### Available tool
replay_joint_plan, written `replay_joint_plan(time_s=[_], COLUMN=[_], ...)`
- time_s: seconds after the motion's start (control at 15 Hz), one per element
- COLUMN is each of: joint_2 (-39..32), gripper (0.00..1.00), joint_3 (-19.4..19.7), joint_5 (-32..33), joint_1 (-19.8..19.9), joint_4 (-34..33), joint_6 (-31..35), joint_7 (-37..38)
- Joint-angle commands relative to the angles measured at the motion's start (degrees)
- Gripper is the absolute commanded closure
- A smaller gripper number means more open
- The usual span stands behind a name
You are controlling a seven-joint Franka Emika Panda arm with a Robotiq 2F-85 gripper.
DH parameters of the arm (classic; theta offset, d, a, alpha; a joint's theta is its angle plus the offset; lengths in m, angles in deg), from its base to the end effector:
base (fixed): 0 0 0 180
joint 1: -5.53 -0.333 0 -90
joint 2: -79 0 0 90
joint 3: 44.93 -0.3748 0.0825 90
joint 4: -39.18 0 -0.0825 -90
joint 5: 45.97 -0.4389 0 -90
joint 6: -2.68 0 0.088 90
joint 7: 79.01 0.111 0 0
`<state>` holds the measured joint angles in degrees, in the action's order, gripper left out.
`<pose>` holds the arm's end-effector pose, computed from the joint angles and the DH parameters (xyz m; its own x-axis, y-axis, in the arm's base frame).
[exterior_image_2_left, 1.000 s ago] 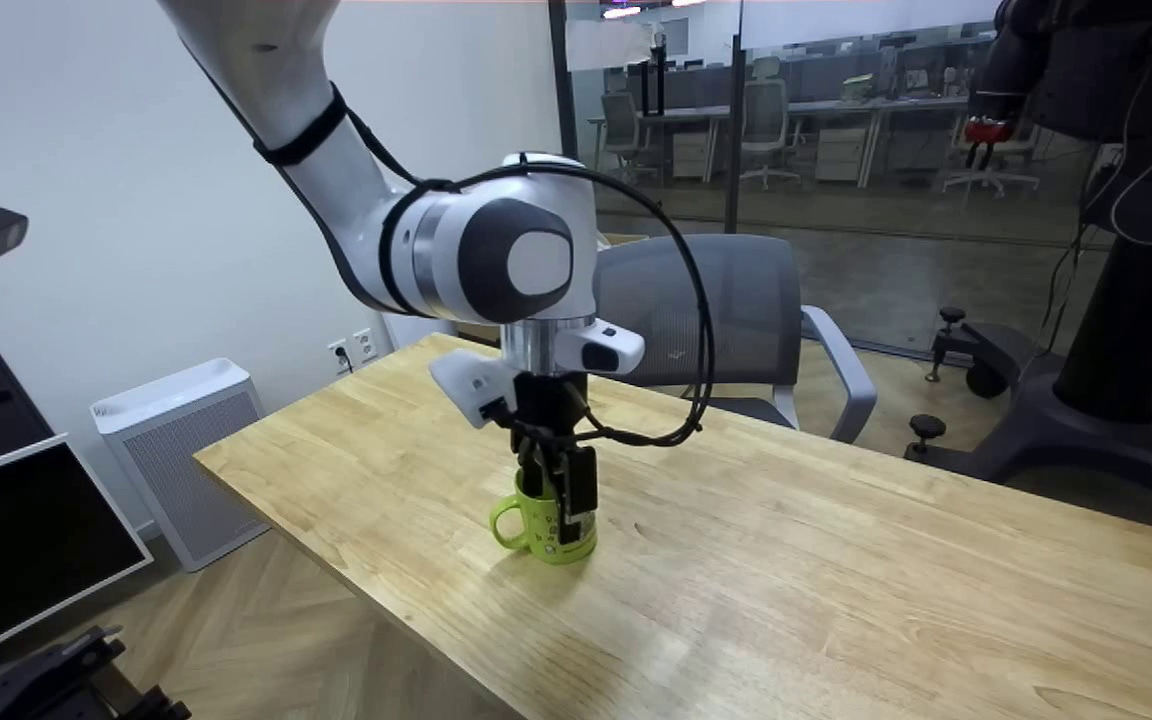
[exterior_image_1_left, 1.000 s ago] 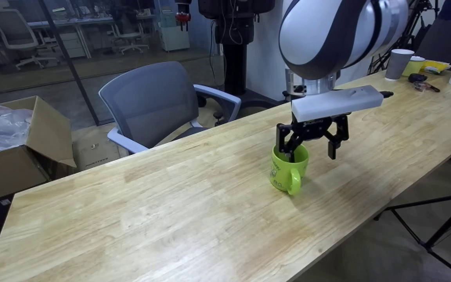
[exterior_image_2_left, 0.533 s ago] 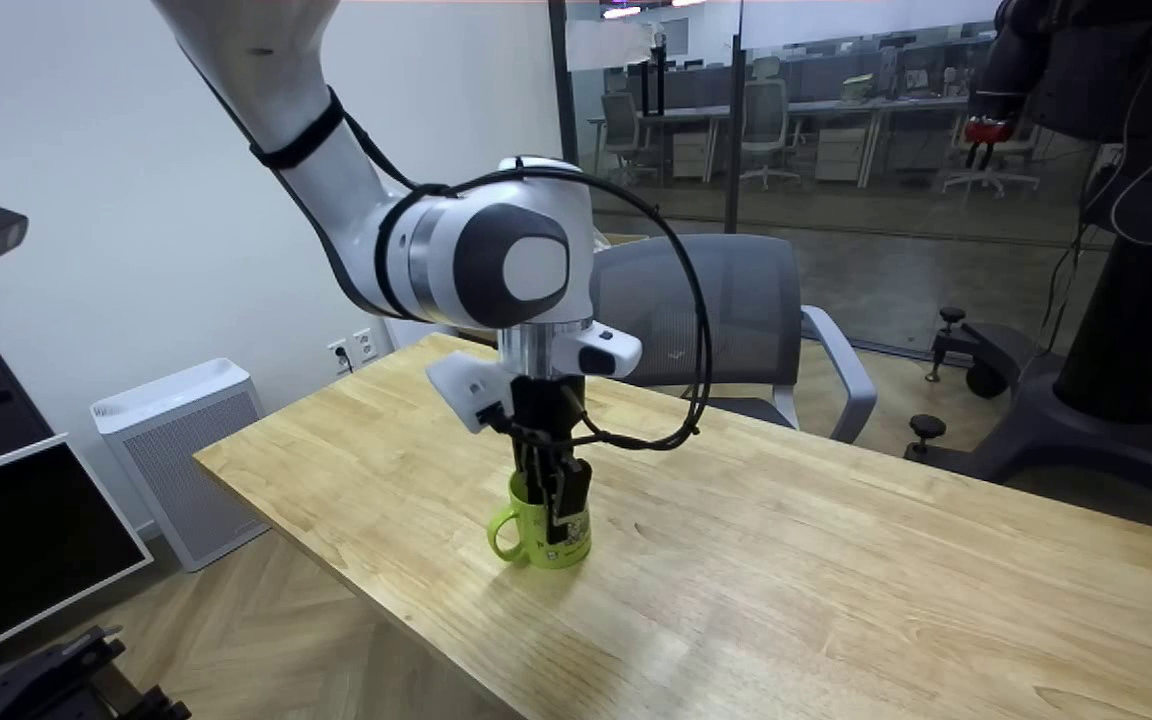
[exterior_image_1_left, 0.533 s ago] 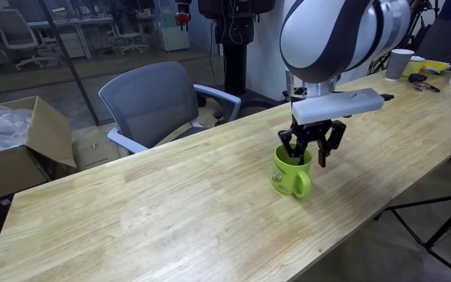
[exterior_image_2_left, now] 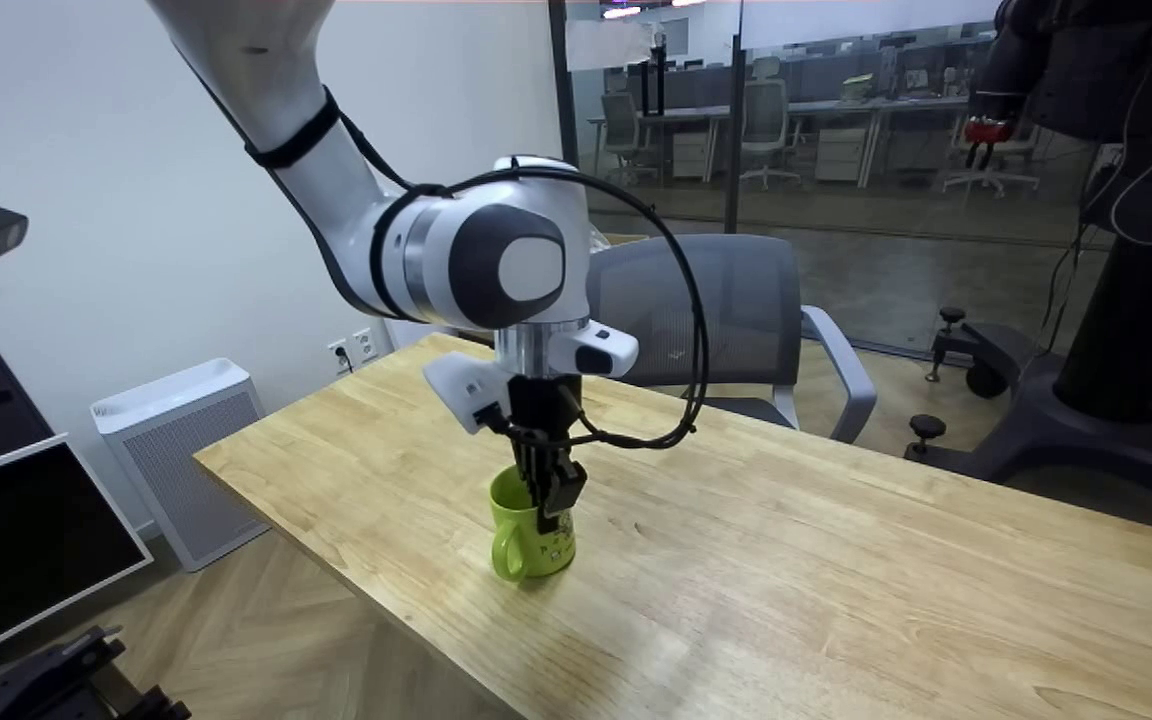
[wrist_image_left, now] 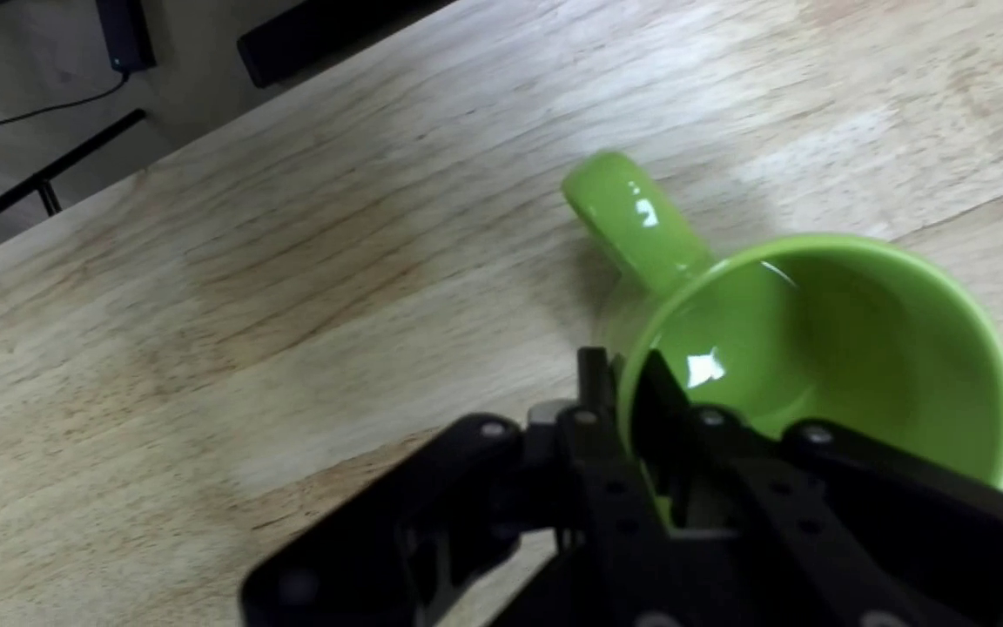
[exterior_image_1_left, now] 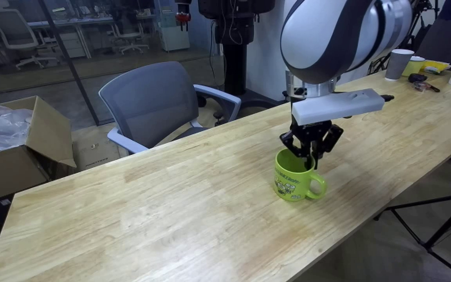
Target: Move the mug to the right
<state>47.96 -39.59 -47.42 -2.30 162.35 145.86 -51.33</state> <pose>0.5943 0.0238 0.1279 0.8852 -0.4406 -0.1496 -0.4260 -0.8967 0.1202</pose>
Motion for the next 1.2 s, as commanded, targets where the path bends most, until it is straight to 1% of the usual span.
replay_joint_plan(time_s=[0.0, 0.6, 0.87, 1.13], joint_2=[3.20, 6.38, 8.11, 9.48], gripper=[0.97, 0.97, 0.97, 0.97], joint_3=[-0.48, -1.54, -1.78, -1.74], joint_5=[-0.53, -0.63, -2.13, -4.28], joint_1=[-0.20, 0.33, 2.51, 6.12], joint_4=[1.63, 2.00, 2.69, 2.85], joint_6=[-0.30, -0.77, -1.79, -3.05], joint_7=[-0.71, -2.68, -5.89, -10.52])
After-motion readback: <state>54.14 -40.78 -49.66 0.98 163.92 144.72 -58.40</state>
